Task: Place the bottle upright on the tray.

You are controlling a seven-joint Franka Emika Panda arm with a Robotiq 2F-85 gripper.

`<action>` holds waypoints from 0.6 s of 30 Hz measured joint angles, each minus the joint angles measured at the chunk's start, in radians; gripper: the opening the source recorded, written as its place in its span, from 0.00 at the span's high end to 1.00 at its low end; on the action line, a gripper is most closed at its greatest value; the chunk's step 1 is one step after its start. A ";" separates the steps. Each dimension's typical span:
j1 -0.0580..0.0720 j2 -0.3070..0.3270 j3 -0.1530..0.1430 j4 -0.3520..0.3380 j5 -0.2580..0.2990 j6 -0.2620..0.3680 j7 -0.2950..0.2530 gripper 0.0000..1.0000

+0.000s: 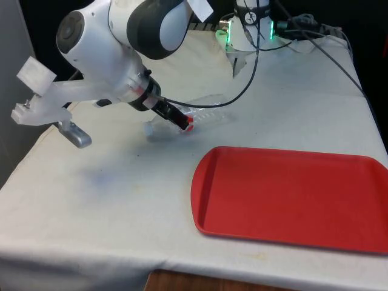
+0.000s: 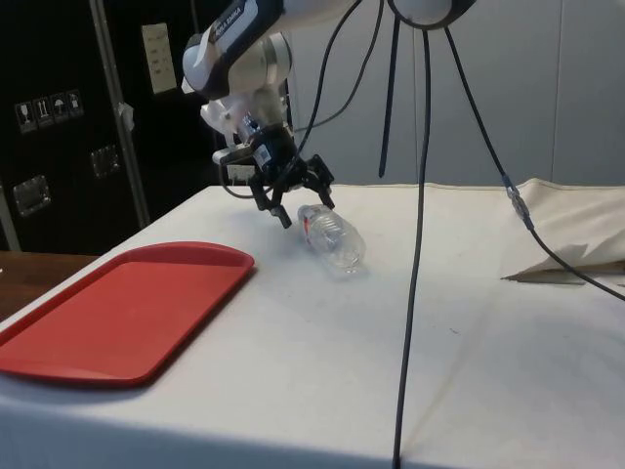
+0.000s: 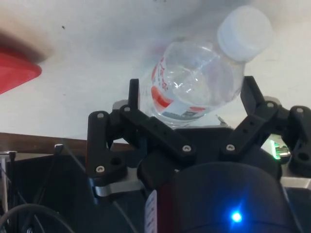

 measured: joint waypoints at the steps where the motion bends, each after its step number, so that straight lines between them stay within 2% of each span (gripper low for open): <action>1: 0.001 0.002 0.000 -0.003 0.009 0.000 0.010 0.00; 7: 0.001 0.002 -0.001 -0.008 0.026 -0.001 0.037 0.00; 18: 0.001 0.002 -0.004 -0.013 0.032 -0.005 0.053 0.00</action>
